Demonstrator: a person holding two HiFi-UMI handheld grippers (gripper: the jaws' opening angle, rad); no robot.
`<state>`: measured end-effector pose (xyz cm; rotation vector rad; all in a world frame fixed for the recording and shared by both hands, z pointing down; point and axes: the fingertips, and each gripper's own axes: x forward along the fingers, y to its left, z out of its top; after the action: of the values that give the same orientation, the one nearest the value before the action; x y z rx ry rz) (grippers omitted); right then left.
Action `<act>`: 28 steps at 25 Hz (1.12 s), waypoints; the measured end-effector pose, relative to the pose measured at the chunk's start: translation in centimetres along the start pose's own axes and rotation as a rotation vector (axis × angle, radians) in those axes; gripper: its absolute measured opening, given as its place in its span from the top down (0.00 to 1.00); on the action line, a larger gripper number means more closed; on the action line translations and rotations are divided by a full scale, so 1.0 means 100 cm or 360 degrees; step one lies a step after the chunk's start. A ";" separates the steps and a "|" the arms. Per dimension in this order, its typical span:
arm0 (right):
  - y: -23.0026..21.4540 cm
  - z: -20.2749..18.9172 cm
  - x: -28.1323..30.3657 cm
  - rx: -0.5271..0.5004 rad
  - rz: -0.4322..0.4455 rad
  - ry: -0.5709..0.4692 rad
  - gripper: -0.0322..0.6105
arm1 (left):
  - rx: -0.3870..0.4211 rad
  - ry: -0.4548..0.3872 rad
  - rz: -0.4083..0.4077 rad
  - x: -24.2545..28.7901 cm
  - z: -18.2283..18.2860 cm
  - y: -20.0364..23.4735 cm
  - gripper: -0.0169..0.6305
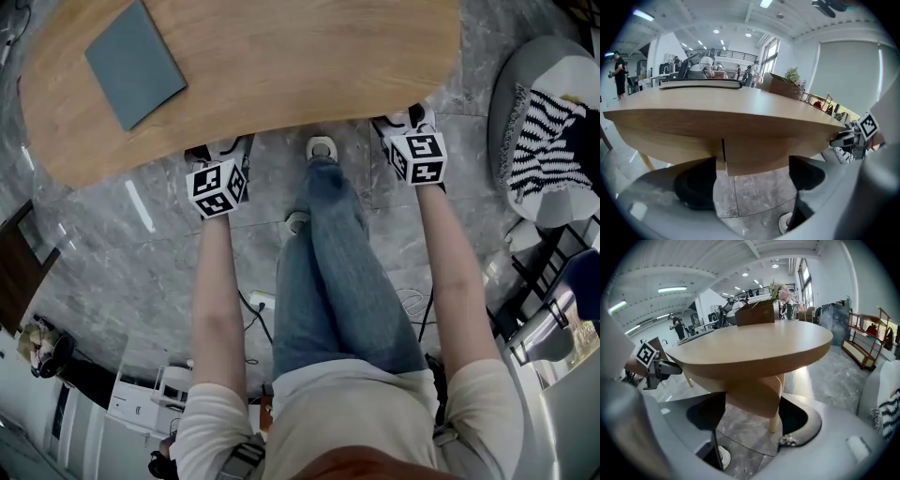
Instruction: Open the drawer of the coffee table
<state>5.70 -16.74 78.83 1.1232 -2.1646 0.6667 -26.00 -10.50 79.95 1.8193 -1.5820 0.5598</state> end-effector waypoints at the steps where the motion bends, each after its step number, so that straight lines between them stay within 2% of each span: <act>1: 0.000 0.000 0.000 -0.0003 0.0001 0.0002 0.41 | 0.0002 0.0003 0.0004 0.000 0.000 -0.001 0.21; 4: -0.001 0.002 -0.001 -0.0009 0.0000 0.0005 0.42 | 0.0024 0.0012 -0.0009 0.001 0.002 -0.007 0.23; 7: 0.001 0.002 -0.001 -0.0003 -0.0003 0.0007 0.42 | -0.0015 0.0001 0.0015 -0.001 0.003 -0.003 0.36; 9: 0.000 0.001 -0.001 -0.0001 -0.0007 0.0009 0.42 | -0.0009 0.0009 0.0033 -0.001 0.003 -0.001 0.38; 18: 0.000 0.001 -0.002 -0.0013 -0.0012 0.0025 0.43 | 0.0069 0.0056 0.0019 -0.002 0.002 -0.001 0.39; 20: 0.000 -0.002 -0.004 -0.0033 -0.0024 0.0041 0.47 | 0.0098 0.0071 0.0000 -0.003 0.000 -0.002 0.40; 28: 0.002 -0.006 -0.009 -0.0015 -0.0038 0.0063 0.47 | 0.0086 0.0083 -0.0014 -0.008 -0.003 -0.003 0.42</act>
<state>6.15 -15.77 78.61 1.1201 -2.1155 0.6620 -25.83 -9.68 79.54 1.8358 -1.5372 0.6468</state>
